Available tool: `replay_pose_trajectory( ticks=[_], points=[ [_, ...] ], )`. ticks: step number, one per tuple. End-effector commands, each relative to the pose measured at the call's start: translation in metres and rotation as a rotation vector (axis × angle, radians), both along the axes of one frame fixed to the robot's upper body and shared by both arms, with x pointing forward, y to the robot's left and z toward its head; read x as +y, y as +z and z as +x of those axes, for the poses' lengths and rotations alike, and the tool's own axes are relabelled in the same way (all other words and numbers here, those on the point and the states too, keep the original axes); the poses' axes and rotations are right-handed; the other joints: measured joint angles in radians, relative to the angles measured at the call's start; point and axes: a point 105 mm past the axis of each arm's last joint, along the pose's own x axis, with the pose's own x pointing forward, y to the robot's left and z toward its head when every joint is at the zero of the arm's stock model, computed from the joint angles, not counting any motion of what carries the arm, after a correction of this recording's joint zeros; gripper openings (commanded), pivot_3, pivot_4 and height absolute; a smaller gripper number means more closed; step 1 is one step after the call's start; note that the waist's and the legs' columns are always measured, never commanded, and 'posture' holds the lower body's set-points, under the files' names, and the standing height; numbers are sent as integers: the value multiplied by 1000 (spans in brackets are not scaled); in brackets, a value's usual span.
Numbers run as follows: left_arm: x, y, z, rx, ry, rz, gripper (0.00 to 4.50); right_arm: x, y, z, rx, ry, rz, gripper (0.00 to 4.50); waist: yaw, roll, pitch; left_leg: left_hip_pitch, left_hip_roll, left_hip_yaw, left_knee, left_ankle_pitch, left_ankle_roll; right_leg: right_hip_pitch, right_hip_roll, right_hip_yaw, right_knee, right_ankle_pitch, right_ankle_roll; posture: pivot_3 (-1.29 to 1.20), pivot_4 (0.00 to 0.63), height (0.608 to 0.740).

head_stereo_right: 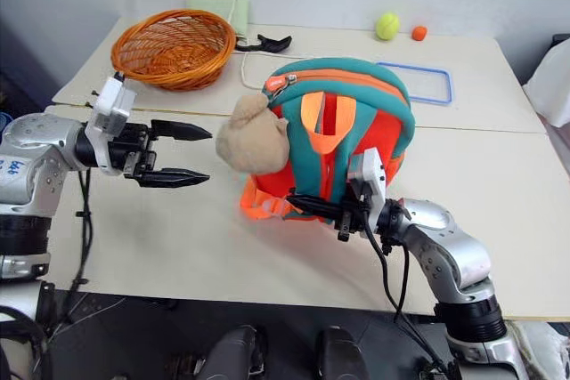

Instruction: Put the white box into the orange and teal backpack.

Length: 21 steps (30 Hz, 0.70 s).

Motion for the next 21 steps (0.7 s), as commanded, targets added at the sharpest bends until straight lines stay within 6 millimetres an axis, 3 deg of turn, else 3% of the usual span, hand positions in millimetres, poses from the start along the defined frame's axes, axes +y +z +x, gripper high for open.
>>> replay_pose_trajectory(
  ticks=[1, 6, 9, 13, 18, 21],
  points=[
    [-23, 22, -25, -103, -48, -89, 4448, -4, 10, 1, -53, -3, 12, 99, -3, 0, 0, 0, 0, 0, 0, 0, 0, 0, 0, 0, 0, 0, 1, 0, 150, 740],
    [-51, 21, -26, -142, 37, -186, 4448, -2, 9, 3, -46, 17, 4, 99, -5, 0, 0, 1, 0, 0, 0, 0, -1, 1, 1, 0, 0, 0, 1, 0, 150, 740],
    [-56, 32, -16, -193, 135, -314, 3859, 0, 8, 2, -47, 28, 0, 99, -4, 0, 0, 2, 1, 1, 0, 1, -2, 1, 3, 0, 0, 0, 1, 0, 150, 740],
    [-58, 29, -19, -206, 139, -337, 2643, 2, 7, 2, -50, 31, -1, 99, -4, 0, 0, 2, 1, 1, 0, 1, -2, 1, 3, 0, 0, 0, 1, 0, 150, 740],
    [-38, 30, -7, -211, 192, -311, 1367, 2, 7, 3, -56, 21, 4, 99, -4, 0, 0, 2, 1, 1, 0, 1, -2, 1, 3, 0, 0, 0, 1, 0, 150, 740],
    [-4, 43, 16, -213, 333, -338, 1226, 3, 7, 4, -61, 9, 10, 99, -3, 0, 0, 2, 2, 1, 0, 2, -3, 1, 3, 0, -1, 0, 1, 0, 150, 740]
  ],
)
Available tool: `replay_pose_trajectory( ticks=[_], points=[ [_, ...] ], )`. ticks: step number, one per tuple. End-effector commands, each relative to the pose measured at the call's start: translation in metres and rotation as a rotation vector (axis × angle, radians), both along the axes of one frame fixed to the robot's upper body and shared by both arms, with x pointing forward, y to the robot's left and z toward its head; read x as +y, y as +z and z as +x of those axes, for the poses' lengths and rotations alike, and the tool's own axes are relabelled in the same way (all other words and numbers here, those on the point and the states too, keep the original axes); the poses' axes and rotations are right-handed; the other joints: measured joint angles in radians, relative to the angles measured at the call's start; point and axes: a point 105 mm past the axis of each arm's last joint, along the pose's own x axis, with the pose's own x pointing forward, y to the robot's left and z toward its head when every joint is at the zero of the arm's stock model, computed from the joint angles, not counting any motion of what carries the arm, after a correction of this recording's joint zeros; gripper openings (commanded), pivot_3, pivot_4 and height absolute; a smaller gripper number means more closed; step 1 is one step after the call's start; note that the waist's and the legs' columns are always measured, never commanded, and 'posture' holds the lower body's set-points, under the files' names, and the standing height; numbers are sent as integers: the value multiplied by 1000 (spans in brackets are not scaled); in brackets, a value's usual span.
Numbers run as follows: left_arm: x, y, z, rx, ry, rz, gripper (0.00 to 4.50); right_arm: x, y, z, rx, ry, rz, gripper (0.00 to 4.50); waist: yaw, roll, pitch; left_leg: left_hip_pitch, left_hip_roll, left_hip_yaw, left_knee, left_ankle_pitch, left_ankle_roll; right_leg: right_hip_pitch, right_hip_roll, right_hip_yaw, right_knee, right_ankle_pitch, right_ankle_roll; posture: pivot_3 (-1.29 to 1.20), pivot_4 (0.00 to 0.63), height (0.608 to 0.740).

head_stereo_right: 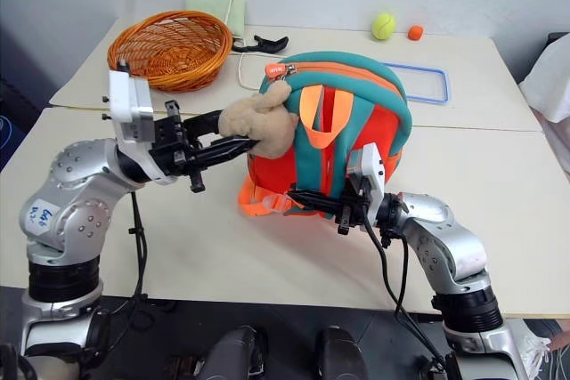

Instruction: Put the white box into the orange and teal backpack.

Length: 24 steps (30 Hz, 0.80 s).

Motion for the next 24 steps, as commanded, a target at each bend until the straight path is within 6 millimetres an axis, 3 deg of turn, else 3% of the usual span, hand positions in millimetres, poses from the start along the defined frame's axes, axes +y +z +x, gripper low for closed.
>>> replay_pose_trajectory(
  ticks=[1, 4, 8, 10, 14, 17, 20, 24],
  points=[
    [43, 26, 24, -40, 188, -68, 1226, 2, 7, -2, -39, -1, 29, 99, 0, 0, 0, 0, 0, 0, 0, 0, 0, 0, 0, 0, 0, 0, 0, 0, 150, 740],
    [66, 22, 42, -7, 288, -60, 1226, 2, 9, -2, -41, -10, 39, 99, -2, 0, 0, 0, 0, 0, 0, 0, 0, -1, 0, 0, 0, 0, 0, 0, 150, 740],
    [79, -32, 64, 167, 362, 108, 1226, 0, 10, -4, -46, -34, 48, 99, -3, 0, 0, 0, 0, 1, -2, 0, 0, -1, 1, 0, 2, 0, 0, 0, 150, 740],
    [77, -61, 69, 266, 369, 193, 1226, -1, 9, -6, -46, -41, 49, 99, -2, 0, 0, 0, 0, 1, -2, 0, 0, -1, 1, 0, 2, 0, 0, 0, 150, 740],
    [51, -105, 67, 358, 297, 305, 1226, 0, 8, -8, -49, -58, 60, 99, 0, 0, 0, 0, 0, 1, -1, 0, 0, -1, 0, 1, 2, 0, 0, 0, 150, 740],
    [44, -125, 70, 399, 297, 263, 1226, 0, 9, -7, -63, -90, 80, 99, 1, 0, 0, 0, 0, 1, -1, 0, 0, -1, 0, 1, 2, 0, 0, 0, 150, 740],
    [48, -136, 57, 377, 275, 272, 1226, -4, 3, -3, -69, -140, 51, 99, 1, 0, 0, 0, 0, 1, -1, 0, 0, -1, 0, 1, 2, 0, 0, 0, 150, 740],
    [80, -128, 34, 340, 299, 240, 2428, -31, -3, -9, -93, -190, -7, 1378, 0, 0, -1, 0, 0, 1, -2, 0, 0, -1, -1, 1, 2, 0, 0, 0, 150, 740]
  ],
)
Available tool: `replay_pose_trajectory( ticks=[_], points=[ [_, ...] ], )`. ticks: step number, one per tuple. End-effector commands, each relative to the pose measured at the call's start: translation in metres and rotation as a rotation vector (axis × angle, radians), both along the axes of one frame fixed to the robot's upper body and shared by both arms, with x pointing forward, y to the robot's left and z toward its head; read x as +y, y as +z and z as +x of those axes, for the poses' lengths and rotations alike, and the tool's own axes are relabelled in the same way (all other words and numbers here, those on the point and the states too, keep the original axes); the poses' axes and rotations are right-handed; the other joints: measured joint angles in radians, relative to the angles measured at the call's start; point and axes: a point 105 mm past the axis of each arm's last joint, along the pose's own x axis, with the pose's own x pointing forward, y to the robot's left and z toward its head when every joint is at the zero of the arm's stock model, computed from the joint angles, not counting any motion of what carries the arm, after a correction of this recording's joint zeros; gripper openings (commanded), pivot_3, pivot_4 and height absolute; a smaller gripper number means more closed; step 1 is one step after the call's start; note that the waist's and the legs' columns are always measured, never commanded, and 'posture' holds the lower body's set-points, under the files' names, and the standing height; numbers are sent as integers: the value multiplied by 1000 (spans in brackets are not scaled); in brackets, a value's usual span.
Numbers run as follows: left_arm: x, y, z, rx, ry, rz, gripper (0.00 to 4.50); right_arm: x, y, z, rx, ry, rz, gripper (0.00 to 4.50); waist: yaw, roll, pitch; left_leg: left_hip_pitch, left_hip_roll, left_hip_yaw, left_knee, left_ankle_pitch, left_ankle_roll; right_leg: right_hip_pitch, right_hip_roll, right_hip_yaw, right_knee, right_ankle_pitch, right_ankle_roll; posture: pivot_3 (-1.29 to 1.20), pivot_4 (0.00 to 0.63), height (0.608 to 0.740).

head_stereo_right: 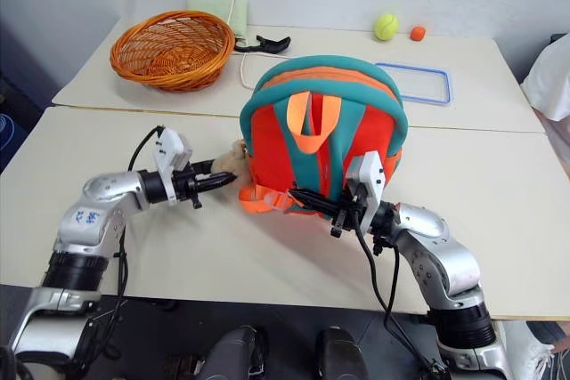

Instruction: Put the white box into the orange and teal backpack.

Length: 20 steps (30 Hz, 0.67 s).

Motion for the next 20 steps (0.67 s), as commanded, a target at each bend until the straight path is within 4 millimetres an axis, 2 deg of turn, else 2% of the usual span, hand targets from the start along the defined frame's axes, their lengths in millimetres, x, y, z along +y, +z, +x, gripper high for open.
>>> replay_pose_trajectory(
  ticks=[1, 2, 6, 7, 9, 10, 14, 16, 20],
  points=[
    [30, 10, -17, -37, 31, 5, 2770, -28, 9, -12, -87, -41, -72, 1733, 0, 0, 0, 0, 0, 0, 0, 0, 0, 0, 0, 0, 0, 0, 0, 0, 150, 740],
    [36, 10, -21, -35, 34, 9, 3065, -33, 8, -14, -91, -45, -96, 2061, 0, 0, 0, 0, 0, 0, -1, 0, 0, 0, 0, 0, -1, 0, 0, 0, 150, 740],
    [65, 8, -50, -6, 24, 91, 4365, -83, 15, -24, -79, -162, -151, 3474, -1, 0, 0, 1, 0, 0, -1, 0, 0, 0, -1, 0, -3, 0, 0, 0, 150, 740],
    [75, 8, -56, -6, 42, 125, 4500, -103, 11, -27, -89, -195, -226, 3779, -1, 0, 0, 1, 0, 0, -2, 0, 0, 0, -1, 0, -3, 0, 0, 0, 150, 740],
    [92, 12, -66, -4, 87, 140, 4500, -142, 6, -30, -93, -256, -362, 4444, 0, 0, 0, 1, 0, 0, -2, -1, 1, 1, -1, 0, -4, 0, 0, 0, 150, 740],
    [97, 14, -71, -5, 108, 121, 4500, -160, 4, -30, -93, -296, -410, 4478, 0, 0, 0, 2, 0, 0, -3, -1, 2, 2, -2, 0, -5, 0, 0, 0, 150, 740],
    [107, 11, -81, -30, 189, 113, 4500, -205, -9, -27, -81, -374, -520, 4478, -4, 0, 0, 11, 0, 0, -4, -6, 8, 12, -2, -1, -10, 0, 0, 0, 150, 740],
    [110, 6, -81, -51, 224, 138, 4500, -214, -17, -26, -90, -377, -566, 4478, -4, 1, 0, 18, 0, 0, -5, -9, 9, 19, -3, 0, -11, -1, -1, 0, 150, 740],
    [110, 2, -81, -79, 241, 160, 4500, -217, -25, -19, -121, -371, -602, 4478, -10, 1, 0, 18, 0, 1, -5, -9, 9, 18, -3, -1, -10, -1, -1, 0, 150, 740]
  ],
)
